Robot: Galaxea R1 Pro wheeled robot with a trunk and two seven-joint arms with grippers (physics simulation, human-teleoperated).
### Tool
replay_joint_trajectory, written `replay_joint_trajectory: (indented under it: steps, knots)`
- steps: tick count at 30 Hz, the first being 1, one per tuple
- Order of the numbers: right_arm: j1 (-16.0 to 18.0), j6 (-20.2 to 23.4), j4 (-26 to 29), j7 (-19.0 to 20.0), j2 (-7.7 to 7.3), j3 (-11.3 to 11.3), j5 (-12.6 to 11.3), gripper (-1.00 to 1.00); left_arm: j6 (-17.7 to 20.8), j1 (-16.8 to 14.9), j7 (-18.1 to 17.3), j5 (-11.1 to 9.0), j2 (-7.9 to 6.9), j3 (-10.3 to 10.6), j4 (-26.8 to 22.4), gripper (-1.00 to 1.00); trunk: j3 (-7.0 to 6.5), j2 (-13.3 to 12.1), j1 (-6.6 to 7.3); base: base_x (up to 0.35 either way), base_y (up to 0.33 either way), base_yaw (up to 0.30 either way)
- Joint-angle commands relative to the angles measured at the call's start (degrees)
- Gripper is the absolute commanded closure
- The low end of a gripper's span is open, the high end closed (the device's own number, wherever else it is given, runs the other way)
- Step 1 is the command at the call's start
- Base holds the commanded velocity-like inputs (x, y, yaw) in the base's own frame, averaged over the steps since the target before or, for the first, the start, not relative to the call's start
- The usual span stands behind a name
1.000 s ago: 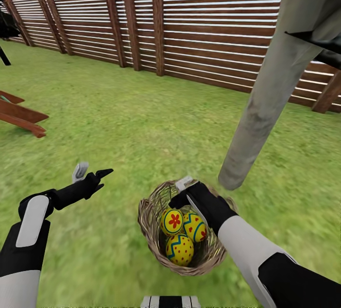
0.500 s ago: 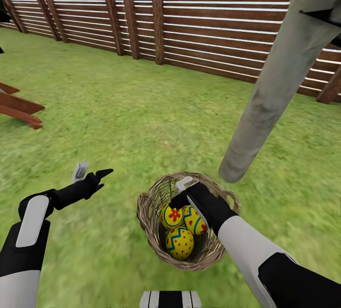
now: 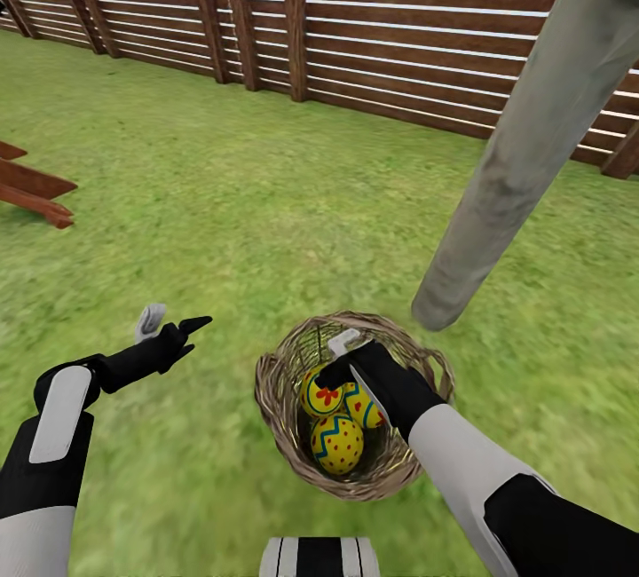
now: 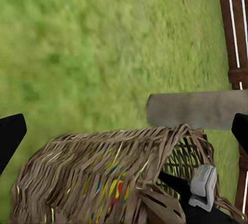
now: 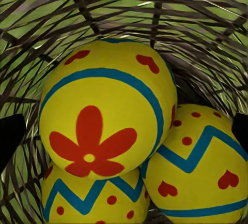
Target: Take the three Easter eggs out of the wicker basket on the lawn in the garden, then place them on the lawn next to a single tree (choose any tree) so that all three eggs are next to the same tree and none are left in the basket.
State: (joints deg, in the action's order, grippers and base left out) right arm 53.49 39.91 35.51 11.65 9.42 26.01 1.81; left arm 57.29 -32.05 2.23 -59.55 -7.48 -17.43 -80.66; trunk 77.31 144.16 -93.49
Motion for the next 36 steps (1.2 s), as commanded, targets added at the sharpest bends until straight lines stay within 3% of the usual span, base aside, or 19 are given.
replay_joint_trajectory:
  steps: [1,9,26,36]
  knots:
    - [0.03,0.22,0.07,0.21,-0.02,0.09,0.21,-1.0,0.28,-0.03,0.23,-0.28,0.01,-0.06,-0.03,-1.0,0.04,0.02,0.01,0.0,0.0,0.0]
    - [0.01,-4.4,0.09,0.22,-0.02,0.04,0.21,-1.0,0.28,-0.02,0.23,-0.3,0.01,-0.06,-0.03,-1.0,0.93,0.07,-0.09,0.0,0.0,0.0]
    - [-0.06,-4.57,0.03,0.27,0.06,0.09,0.12,-1.0,0.27,-0.03,0.23,-0.3,0.01,-0.06,-0.03,-1.0,4.47,0.28,-0.51,0.0,0.0,0.0]
    - [0.12,-4.17,-0.26,0.3,0.16,0.09,0.05,-1.0,0.37,0.6,0.23,-1.87,0.01,-0.06,0.06,-1.0,4.46,0.29,-0.51,0.0,0.0,0.0]
